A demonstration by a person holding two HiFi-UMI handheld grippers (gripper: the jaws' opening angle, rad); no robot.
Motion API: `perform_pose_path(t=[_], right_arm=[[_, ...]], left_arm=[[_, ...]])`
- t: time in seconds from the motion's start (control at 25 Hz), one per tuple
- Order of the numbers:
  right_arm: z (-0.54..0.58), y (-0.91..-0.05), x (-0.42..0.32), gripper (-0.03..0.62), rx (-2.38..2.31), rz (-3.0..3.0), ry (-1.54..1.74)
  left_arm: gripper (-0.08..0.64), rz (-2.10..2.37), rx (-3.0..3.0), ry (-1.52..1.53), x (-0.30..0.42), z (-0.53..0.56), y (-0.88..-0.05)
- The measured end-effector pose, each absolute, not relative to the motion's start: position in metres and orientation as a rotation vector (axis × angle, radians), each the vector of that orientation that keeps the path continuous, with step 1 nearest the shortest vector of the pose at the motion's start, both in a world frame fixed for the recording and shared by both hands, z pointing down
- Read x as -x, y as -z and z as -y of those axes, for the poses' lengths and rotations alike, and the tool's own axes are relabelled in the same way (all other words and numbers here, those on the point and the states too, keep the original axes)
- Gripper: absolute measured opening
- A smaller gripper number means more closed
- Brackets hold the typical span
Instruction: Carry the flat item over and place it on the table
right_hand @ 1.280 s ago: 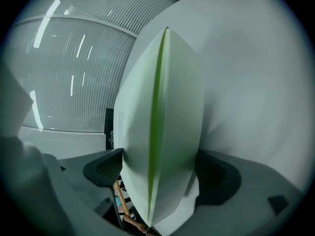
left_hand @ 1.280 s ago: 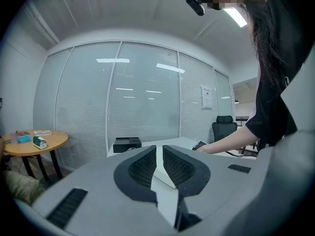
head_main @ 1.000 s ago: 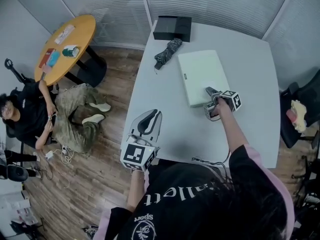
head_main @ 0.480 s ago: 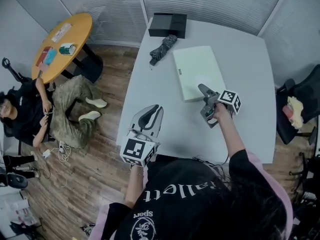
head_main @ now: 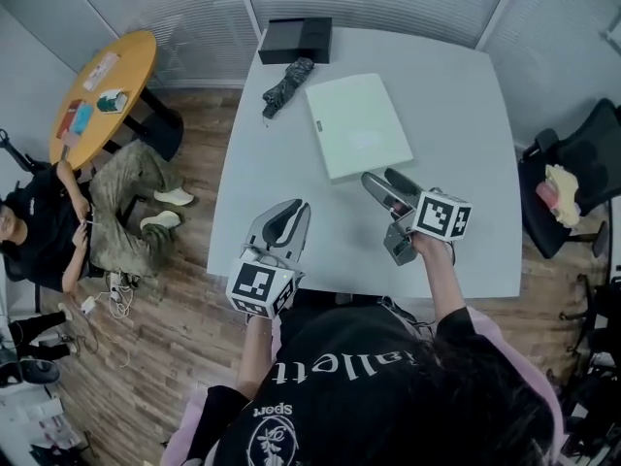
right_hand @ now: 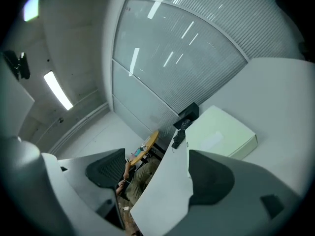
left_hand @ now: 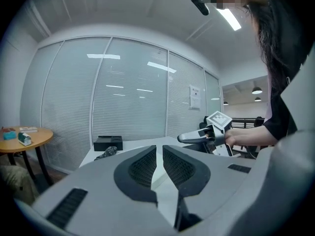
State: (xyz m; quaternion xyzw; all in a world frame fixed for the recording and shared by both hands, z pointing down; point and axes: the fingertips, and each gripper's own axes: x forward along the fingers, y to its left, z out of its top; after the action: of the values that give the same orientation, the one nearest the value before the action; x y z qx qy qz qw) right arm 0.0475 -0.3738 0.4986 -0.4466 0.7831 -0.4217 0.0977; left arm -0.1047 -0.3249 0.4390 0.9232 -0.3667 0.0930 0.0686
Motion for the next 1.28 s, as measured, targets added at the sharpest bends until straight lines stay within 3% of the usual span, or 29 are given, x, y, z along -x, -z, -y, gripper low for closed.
perform_pose_path(t=[0.4,0.48,0.56,0.8,1.28], right_arm=[[0.294,-0.48,-0.052,0.393,1.301,-2.567,0.991],[0.283,-0.477,-0.054,0.344,1.29,-2.591,0.957],[0.274,-0.474,-0.057,0.234,1.281,-2.603,0.929],[0.257,-0.47,-0.055,0.151,1.245,-2.655,0.873],[0.235,-0.455,-0.045,0.112,1.303,-2.626,0.798]], left_arm=[[0.057,1.087,-2.76,-0.29,0.061,0.28,-0.445],[0.057,1.092,-2.753,-0.283,0.052,0.271,-0.446],[0.057,1.092,-2.749,-0.282,0.044,0.261,-0.446],[0.057,1.099,-2.743,-0.303,0.033,0.242,-0.447],[0.057,1.054,-2.8,-0.295,0.04,0.231,-0.431]])
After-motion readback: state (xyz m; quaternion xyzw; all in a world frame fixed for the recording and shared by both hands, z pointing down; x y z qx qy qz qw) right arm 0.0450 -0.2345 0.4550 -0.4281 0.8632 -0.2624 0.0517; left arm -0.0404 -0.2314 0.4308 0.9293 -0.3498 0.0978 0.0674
